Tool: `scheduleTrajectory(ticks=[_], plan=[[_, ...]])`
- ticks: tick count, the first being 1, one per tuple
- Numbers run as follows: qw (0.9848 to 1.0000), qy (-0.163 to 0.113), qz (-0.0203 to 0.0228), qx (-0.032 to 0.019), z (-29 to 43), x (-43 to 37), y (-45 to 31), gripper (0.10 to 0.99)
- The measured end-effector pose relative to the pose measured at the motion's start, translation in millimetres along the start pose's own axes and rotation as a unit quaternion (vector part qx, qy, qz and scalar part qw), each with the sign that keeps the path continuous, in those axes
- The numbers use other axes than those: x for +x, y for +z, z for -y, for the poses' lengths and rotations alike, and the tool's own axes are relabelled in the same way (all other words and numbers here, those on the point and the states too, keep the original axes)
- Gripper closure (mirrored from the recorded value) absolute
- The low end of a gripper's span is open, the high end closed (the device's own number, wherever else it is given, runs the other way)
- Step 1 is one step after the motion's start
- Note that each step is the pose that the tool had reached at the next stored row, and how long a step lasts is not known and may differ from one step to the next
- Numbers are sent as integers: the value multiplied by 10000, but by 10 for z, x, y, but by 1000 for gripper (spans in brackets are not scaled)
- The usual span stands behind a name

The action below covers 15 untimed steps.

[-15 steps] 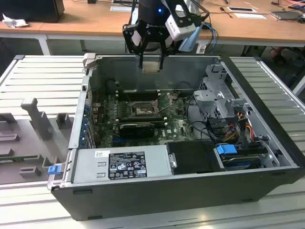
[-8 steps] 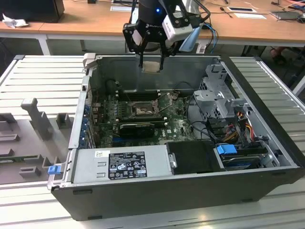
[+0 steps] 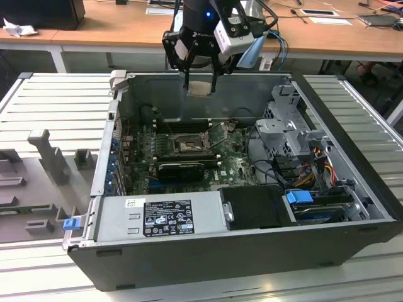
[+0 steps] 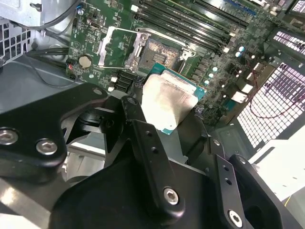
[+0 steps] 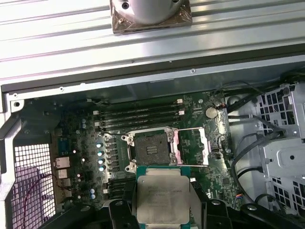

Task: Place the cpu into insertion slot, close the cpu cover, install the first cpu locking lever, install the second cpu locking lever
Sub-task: 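Place the cpu into insertion slot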

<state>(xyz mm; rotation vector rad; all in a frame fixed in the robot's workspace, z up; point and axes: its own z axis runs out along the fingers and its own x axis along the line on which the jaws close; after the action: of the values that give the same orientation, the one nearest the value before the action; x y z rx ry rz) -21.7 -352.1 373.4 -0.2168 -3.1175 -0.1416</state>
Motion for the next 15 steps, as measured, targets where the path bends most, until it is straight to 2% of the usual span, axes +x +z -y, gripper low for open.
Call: scheduleTrajectory(ticks=[15], plan=[[9998,191,17,-4,0,0,0,549]])
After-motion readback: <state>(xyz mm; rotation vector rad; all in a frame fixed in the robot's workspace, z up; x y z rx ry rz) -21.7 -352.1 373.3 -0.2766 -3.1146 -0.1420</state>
